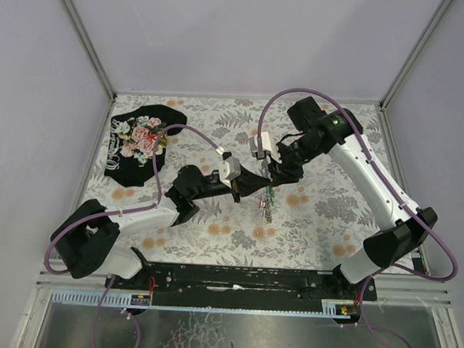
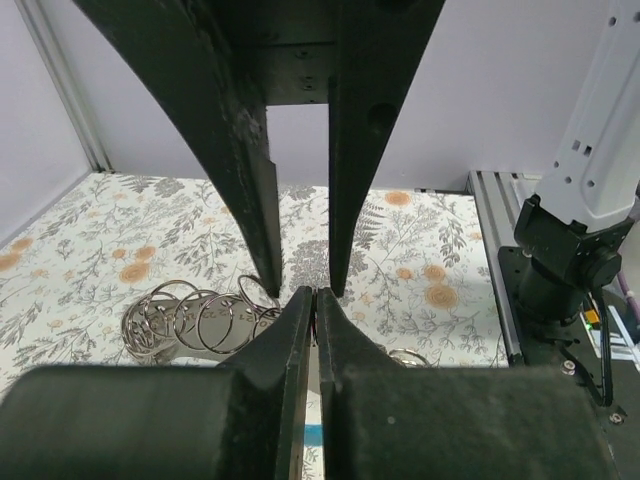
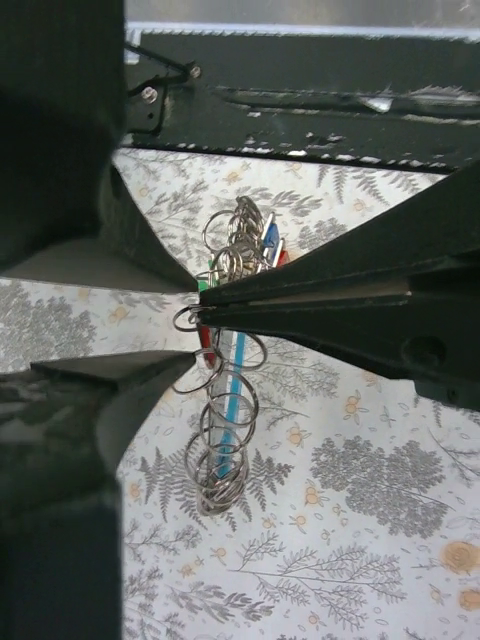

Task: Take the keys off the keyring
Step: Remove the key from the keyring.

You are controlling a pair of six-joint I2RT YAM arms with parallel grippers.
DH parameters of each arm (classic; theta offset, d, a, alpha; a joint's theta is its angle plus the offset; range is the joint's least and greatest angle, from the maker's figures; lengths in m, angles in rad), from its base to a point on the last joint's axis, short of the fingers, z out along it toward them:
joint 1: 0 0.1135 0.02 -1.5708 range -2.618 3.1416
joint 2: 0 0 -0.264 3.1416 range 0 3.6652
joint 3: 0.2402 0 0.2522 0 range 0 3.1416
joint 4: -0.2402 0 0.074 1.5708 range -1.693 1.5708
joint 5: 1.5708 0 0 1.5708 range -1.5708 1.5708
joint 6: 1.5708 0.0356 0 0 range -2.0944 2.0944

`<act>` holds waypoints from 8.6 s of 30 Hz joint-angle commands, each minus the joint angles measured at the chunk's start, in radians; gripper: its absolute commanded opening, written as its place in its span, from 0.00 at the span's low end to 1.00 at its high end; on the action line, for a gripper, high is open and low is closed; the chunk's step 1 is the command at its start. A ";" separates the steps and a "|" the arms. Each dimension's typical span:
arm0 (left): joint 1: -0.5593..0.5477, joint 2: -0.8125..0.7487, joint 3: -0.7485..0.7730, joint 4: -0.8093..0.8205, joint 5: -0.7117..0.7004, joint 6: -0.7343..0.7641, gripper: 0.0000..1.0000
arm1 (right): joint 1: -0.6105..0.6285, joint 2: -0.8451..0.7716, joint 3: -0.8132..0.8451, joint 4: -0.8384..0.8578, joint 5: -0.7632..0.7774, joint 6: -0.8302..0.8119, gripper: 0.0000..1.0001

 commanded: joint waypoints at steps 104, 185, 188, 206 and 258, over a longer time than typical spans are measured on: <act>0.076 -0.042 -0.017 0.609 -0.215 -0.597 0.00 | -0.138 -0.156 -0.091 0.482 -0.685 0.307 0.36; -0.119 0.114 -0.021 0.318 -0.276 0.107 0.31 | 0.084 0.042 0.143 -0.125 0.300 0.002 0.00; -0.119 0.128 -0.020 0.333 -0.276 0.104 0.31 | 0.084 0.040 0.141 -0.125 0.295 0.002 0.00; -0.118 0.169 -0.001 0.341 -0.251 0.098 0.25 | 0.084 0.032 0.136 -0.125 0.260 0.000 0.00; 0.059 -0.108 -0.048 0.608 -0.170 -0.370 0.00 | -0.141 -0.119 0.116 0.259 -0.556 0.091 0.49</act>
